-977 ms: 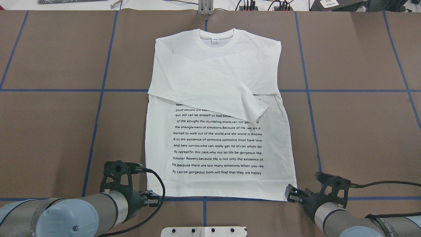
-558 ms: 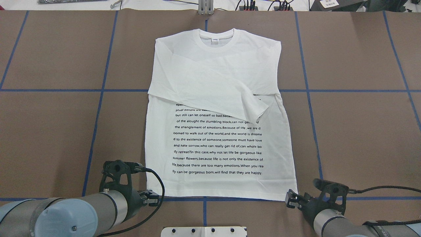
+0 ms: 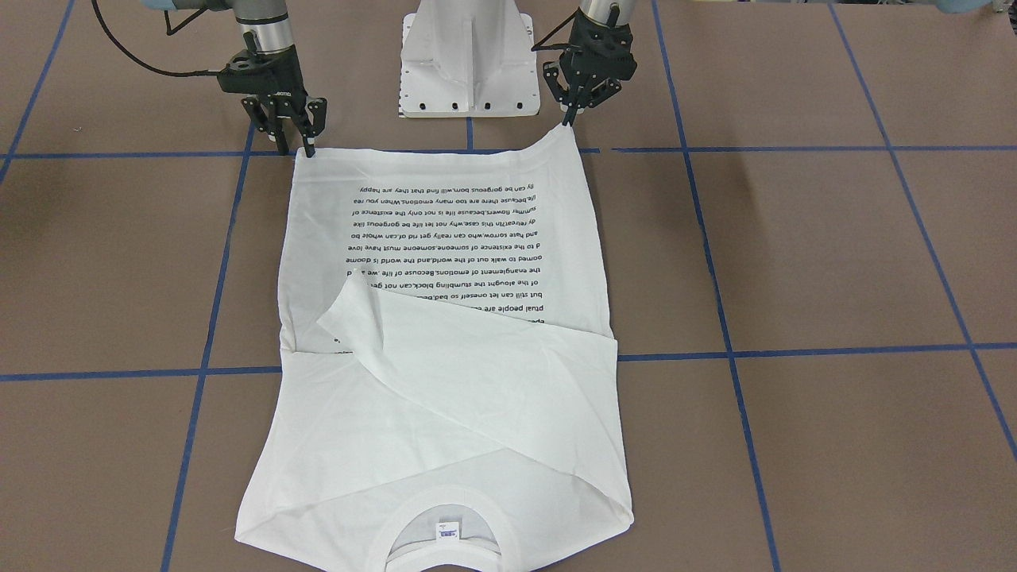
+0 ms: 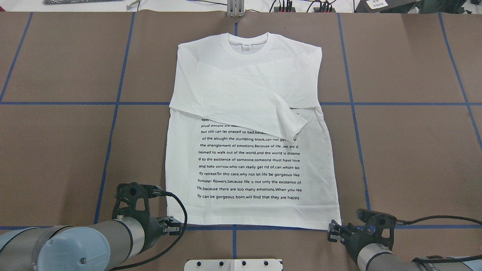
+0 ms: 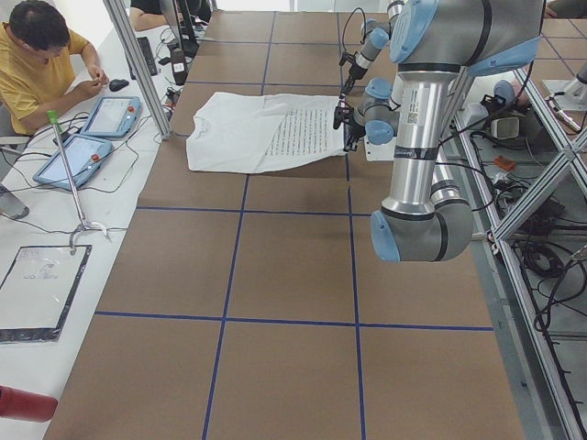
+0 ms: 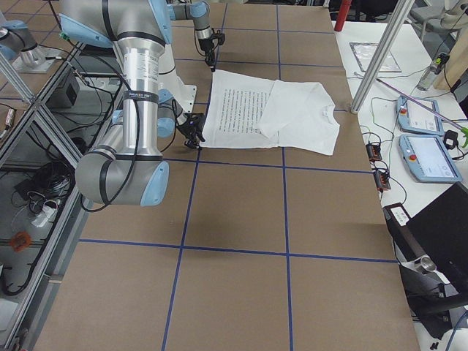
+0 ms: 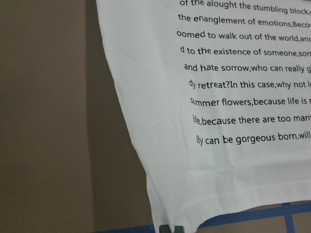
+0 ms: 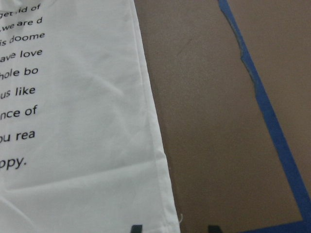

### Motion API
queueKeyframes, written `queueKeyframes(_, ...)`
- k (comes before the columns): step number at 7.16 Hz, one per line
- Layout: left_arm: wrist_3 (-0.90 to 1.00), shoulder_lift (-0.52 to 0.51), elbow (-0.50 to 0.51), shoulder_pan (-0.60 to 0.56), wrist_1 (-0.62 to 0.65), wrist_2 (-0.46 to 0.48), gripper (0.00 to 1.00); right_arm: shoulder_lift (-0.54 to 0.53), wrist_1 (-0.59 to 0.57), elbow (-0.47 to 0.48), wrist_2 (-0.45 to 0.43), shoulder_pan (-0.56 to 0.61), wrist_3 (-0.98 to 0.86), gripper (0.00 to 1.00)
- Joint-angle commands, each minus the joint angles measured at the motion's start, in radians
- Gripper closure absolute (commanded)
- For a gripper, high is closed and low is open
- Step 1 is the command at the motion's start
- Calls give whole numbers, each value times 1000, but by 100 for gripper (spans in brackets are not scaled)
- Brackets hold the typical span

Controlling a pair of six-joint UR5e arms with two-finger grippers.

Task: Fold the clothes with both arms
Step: 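Lower both grippers onto the hem corners to grasp them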

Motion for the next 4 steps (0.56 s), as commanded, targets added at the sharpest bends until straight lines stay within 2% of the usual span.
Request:
queueKeyframes(1,0,1,-3,0,0,0,100,2,-9,-1,0,-5,-2,55)
queueKeyframes(3,-2,3,-6,0,0,0,100,16,-9,2,0,-4,-5,67)
queueKeyframes(4,-2,3,-6,0,0,0,100,17,-12,4,0,-4,-7,67)
